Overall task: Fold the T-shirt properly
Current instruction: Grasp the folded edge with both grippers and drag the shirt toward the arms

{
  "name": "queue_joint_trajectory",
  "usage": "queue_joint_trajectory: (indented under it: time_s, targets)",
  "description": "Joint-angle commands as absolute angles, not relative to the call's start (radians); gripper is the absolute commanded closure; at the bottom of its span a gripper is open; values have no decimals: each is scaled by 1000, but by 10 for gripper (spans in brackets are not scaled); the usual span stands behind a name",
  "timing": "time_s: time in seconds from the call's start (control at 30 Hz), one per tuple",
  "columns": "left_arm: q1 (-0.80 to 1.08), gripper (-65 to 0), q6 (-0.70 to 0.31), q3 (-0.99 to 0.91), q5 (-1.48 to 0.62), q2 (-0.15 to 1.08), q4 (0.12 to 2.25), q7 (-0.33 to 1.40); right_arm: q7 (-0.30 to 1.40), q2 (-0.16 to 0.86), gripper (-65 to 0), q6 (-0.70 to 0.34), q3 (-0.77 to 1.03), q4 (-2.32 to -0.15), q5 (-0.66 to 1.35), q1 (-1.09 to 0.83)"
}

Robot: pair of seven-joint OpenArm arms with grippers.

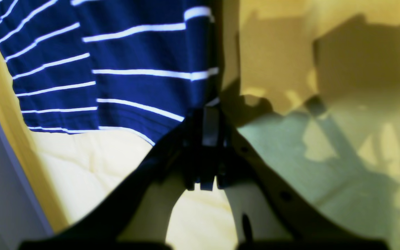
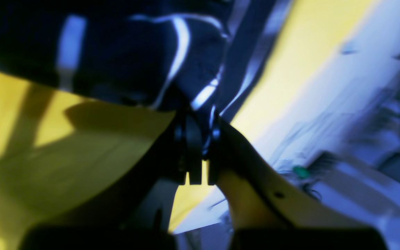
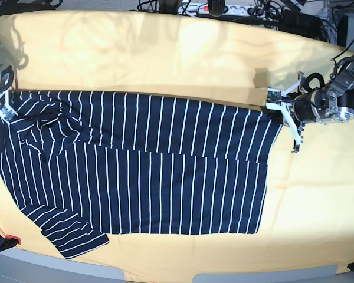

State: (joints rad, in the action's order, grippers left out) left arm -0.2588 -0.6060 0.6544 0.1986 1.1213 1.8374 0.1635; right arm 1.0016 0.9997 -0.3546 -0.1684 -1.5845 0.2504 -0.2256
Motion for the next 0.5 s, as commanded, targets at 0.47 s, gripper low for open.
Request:
queue_joint_trajectory:
  time_s: [0.47]
  targets:
    - [-271, 0, -698, 643, 140, 1289, 1889, 73, 1309, 1266, 0, -516, -155, -1593, 810, -220]
